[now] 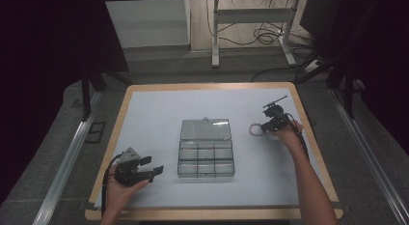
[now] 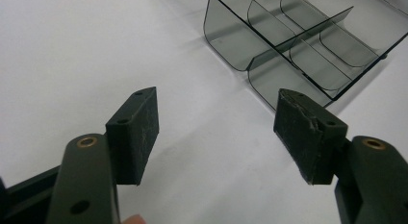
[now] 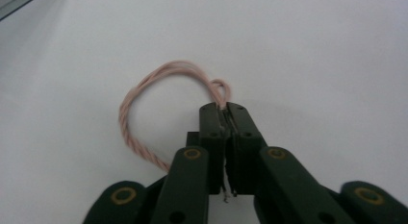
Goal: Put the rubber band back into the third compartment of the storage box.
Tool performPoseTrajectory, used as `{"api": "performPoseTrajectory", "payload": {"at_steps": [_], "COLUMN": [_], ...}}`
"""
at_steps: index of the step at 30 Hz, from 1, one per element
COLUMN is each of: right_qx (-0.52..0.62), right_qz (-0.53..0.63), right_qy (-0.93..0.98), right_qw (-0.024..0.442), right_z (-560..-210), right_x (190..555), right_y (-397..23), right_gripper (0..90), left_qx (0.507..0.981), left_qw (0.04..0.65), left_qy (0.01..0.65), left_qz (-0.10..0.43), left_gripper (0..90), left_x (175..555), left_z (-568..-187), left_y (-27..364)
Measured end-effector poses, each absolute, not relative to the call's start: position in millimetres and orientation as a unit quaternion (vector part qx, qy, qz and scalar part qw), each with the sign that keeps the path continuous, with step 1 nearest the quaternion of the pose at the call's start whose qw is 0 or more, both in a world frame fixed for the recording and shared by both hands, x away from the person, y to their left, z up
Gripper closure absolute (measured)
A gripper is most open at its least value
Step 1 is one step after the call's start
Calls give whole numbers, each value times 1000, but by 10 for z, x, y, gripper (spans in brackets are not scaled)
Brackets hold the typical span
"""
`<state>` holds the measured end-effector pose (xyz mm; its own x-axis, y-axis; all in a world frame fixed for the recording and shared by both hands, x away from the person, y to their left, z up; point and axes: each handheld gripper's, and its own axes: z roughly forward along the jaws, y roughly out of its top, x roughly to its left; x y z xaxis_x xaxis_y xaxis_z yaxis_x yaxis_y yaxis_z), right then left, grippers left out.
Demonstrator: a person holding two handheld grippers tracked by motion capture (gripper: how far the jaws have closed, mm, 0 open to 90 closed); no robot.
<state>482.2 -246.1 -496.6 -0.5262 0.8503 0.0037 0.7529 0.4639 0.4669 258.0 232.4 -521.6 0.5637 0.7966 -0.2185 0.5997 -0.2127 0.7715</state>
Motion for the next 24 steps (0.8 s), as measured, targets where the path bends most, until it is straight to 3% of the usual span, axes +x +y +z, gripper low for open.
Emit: {"api": "performPoseTrajectory", "payload": {"at_steps": [24], "right_qx": [425], "right_qz": [303], "right_qy": [840], "right_qw": [146], "right_z": [-4453], "right_x": [4513], "right_y": [-2467], "right_gripper": [864], "left_qx": [771], "left_qw": [434], "left_qy": [452], "left_qz": [115], "left_gripper": [333], "left_x": [2579], "left_z": [-5211], "left_y": [2330]}}
